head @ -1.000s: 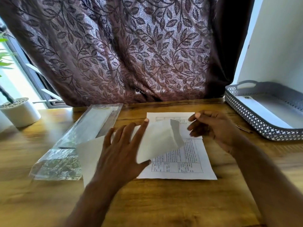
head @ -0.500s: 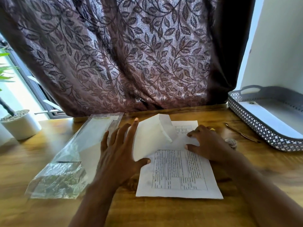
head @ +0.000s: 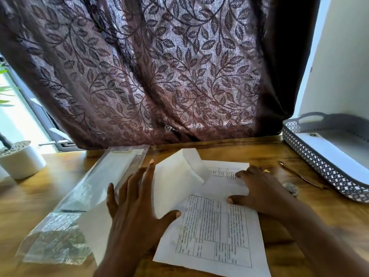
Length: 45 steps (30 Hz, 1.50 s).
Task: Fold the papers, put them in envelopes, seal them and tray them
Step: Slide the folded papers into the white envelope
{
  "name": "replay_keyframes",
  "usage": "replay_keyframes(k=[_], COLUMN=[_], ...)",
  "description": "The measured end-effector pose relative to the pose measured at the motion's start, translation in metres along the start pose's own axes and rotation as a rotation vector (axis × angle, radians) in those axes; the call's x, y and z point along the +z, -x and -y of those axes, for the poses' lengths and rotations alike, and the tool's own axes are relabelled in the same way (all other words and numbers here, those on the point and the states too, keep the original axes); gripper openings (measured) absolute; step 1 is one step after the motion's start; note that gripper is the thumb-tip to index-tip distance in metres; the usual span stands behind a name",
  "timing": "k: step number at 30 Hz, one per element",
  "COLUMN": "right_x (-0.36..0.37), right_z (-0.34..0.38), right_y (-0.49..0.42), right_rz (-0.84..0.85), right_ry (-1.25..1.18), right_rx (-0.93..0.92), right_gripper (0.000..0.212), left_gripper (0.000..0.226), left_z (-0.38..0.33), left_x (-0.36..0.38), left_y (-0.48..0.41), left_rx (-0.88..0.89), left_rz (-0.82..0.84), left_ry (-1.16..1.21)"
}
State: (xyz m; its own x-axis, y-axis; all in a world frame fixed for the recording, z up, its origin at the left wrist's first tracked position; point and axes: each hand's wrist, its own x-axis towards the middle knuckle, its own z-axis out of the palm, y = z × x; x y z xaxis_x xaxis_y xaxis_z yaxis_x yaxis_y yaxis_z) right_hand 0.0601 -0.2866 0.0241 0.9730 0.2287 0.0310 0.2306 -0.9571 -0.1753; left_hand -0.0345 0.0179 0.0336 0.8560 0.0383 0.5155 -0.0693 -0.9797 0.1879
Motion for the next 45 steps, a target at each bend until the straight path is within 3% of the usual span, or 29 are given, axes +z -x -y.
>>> replay_keyframes(k=[5,9,14,19,23,30,36,41,45], right_x=[-0.008,-0.011,-0.023,-0.038,-0.040,-0.043,-0.045,-0.048,-0.049], right_z=[0.005,0.010,0.002,-0.013,-0.019,-0.022,-0.025,-0.022,-0.016], right_y=[0.002,0.010,0.025,0.033,0.033,0.033,0.033,0.034,0.036], right_rz=[0.034,-0.058,-0.439,-0.769,-0.697,-0.614,-0.616,-0.513,-0.486], right_ry=[-0.083,-0.268,-0.640,-1.081,-1.181,-1.030,-1.059,-0.963,-0.915], right_rx=[0.059,0.095,0.124,0.178,0.118,0.080,0.080,0.033,0.030], right_gripper=[0.087,0.047,0.019,0.015,0.013,0.018,0.016,0.013,0.020], left_gripper=[0.117,0.121,0.120,0.122,0.123,0.123,0.126,0.130,0.127], left_z=[-0.005,-0.005,0.000,0.001,0.002,0.003,0.008,0.004,0.000], left_x=[0.004,0.010,0.011,0.011,0.013,0.011,0.011,0.011,0.009], left_y=[0.000,0.001,-0.002,-0.004,-0.006,-0.002,-0.003,-0.002,0.004], left_rx=[0.055,0.065,0.019,-0.010,-0.006,0.019,0.042,0.053,0.172], left_rz=[0.037,0.047,0.047,0.056,0.062,0.061,0.052,0.092,0.172], left_ry=[-0.045,-0.038,-0.038,-0.025,-0.024,-0.027,-0.034,-0.022,-0.060])
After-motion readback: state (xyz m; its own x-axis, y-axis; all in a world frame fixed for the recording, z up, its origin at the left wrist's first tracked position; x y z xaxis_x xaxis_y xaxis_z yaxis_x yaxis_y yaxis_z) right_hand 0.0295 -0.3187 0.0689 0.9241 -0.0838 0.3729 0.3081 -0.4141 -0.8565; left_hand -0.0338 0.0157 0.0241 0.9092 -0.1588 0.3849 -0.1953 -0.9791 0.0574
